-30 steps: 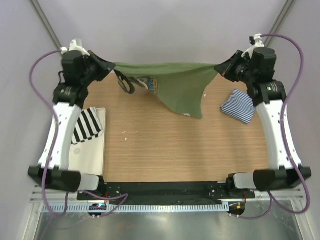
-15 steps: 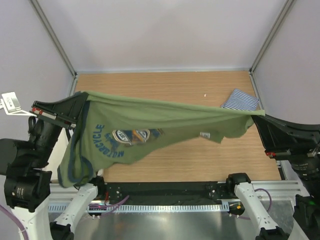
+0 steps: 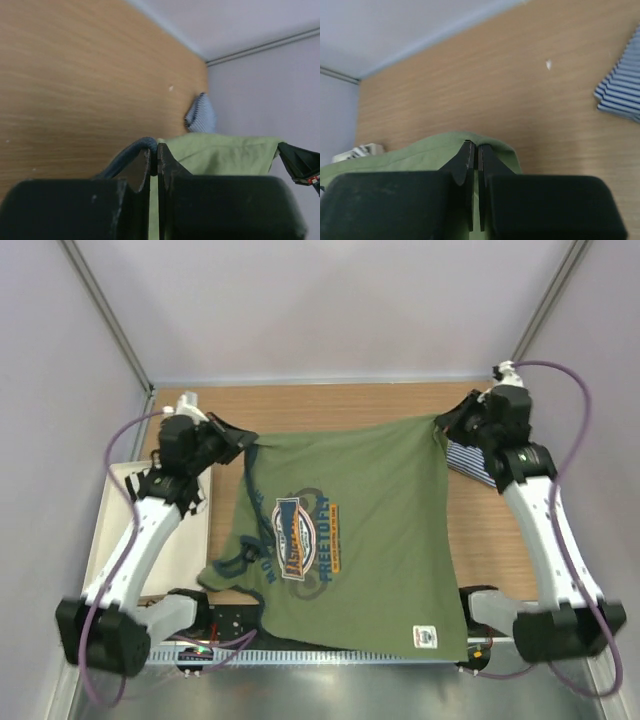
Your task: Fold and stack the tank tops
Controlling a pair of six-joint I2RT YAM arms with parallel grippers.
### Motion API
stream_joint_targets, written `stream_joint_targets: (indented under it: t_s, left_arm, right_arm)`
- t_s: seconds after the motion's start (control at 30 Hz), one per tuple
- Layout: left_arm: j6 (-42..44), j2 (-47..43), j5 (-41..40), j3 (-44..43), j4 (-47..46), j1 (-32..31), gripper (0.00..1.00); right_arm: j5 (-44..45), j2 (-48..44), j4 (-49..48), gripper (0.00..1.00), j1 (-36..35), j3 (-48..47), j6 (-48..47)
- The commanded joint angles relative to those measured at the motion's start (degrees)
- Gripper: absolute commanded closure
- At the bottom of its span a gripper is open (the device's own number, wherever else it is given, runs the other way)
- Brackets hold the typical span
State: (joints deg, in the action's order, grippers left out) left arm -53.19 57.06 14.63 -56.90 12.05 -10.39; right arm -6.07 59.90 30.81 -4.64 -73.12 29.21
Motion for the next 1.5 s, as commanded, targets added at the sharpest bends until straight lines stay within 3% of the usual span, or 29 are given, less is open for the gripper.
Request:
stream_joint_targets:
  t_s: [0.0,0.13,0.2,0.37,0.4,0.43,0.47,0.53,0.6,0.7,0.83,0.93,1.07,1.2,1.47]
  left_arm:
    - [-0.51,9.88,1.1,2.41,-15.82,0.11,1.0]
    - [-1.12,33.21,2.06,-3.62,-24.35,-0.07,1.0]
    - [-1.56,40.46,2.07,-7.67,-27.78,-0.07,1.0]
    - [-2.36,65.57,2.59,-31.56,-24.2,0.02,1.0]
    - [-2.18,68.42,2.85,-39.43,-23.14,-0.07,0.91]
    - [-1.92,70.89,3.03,-43.34,-21.74,0.02,0.74]
    - [-1.4,73.61,3.12,-47.47,-16.68,0.11,0.5]
    - [0.71,76.53,3.47,-55.2,-12.77,0.2,0.08]
    - [3.6,72.0,1.29,-54.64,-10.91,0.11,0.02]
    - [6.68,62.35,-1.97,-46.57,-7.94,-0.07,0.03]
    - [14.4,51.25,-9.52,-40.58,5.92,-1.47,0.07]
    - [21.16,43.79,-18.97,-34.96,12.18,-5.5,0.09]
    - [27.41,38.5,-21.14,-28.19,18.0,-12.61,0.19]
    - [33.66,38.65,-20.26,-24.75,18.62,-17.2,0.35]
    - [35.17,49.1,-23.32,-29.22,25.56,-19.67,0.35]
  right_arm:
    - [5.62,7.13,-7.68,0.99,0.25,2.54,2.34]
    - [8.79,24.06,-14.1,0.99,1.91,0.27,5.06]
    - [7.65,29.98,-17.44,0.99,3.23,-2.1,7.17]
    - [4.23,53.18,-18.94,0.99,6.84,-19.83,10.51]
    - [2.22,56.35,-18.68,0.97,7.19,-27.0,11.3]
    - [1.15,59.25,-18.07,0.89,7.63,-30.9,11.74]
    - [1.14,64.94,-14.23,0.46,8.07,-34.94,12.18]
    - [1.23,67.8,-10.0,0.34,8.16,-43.03,11.49]
    - [2.02,64.32,-9.71,0.23,7.99,-41.24,10.96]
    - [2.46,54.24,-14.98,0.23,7.9,-27.9,10.08]
    - [2.72,41.99,-14.99,0.4,7.72,-9.7,9.99]
    - [3.08,32.87,-14.11,0.45,6.93,0.85,10.43]
    - [2.64,22.91,-14.63,0.47,5.7,12.11,9.9]
    - [2.64,16.22,-13.23,0.48,5.26,19.58,7.53]
    - [1.85,7.52,-11.03,0.45,4.64,28.02,6.04]
